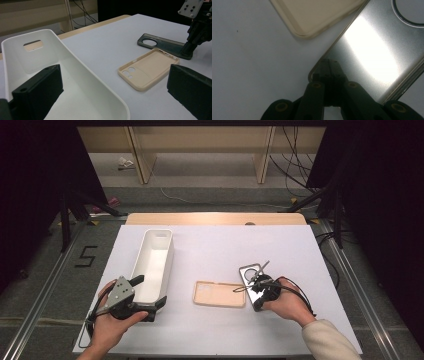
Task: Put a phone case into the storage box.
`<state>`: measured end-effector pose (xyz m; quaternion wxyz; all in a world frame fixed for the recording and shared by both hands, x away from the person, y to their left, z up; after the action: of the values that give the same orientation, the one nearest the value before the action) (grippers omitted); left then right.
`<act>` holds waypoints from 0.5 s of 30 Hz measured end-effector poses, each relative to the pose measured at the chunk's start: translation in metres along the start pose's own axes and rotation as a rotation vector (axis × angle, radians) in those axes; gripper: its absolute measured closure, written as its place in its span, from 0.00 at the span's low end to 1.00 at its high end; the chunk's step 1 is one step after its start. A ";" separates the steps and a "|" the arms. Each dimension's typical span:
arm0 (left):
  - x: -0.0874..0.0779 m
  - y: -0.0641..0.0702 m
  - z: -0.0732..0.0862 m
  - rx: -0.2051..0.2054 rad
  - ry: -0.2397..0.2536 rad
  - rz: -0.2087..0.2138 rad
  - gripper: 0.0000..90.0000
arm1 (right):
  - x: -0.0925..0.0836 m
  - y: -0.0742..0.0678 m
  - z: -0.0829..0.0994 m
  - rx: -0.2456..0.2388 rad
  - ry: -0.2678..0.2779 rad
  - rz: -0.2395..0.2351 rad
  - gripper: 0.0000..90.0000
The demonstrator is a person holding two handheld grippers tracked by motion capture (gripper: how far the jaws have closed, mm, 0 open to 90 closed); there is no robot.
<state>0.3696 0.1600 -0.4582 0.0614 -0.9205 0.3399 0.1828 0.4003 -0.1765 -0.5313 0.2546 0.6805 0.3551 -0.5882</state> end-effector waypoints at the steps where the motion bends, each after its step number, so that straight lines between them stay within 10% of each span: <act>1: 0.000 0.000 0.000 0.000 0.000 0.000 0.00 | 0.001 0.000 -0.001 -0.003 0.008 -0.003 1.00; 15: 0.000 0.000 0.000 0.001 -0.002 0.002 0.00 | 0.003 -0.003 -0.009 0.034 0.051 -0.040 0.98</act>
<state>0.3697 0.1596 -0.4586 0.0622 -0.9200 0.3407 0.1834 0.4034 -0.1669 -0.5325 0.2219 0.6925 0.3649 -0.5815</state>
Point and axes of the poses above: each handheld gripper's, and its own axes: x roughly forward along the jaws, z roughly out of its underside, y roughly to its right, the point moved 8 cm from there along x, roughly forward along the jaws, and after that the axes turned 3 degrees about -y, right-handed, at the moved point
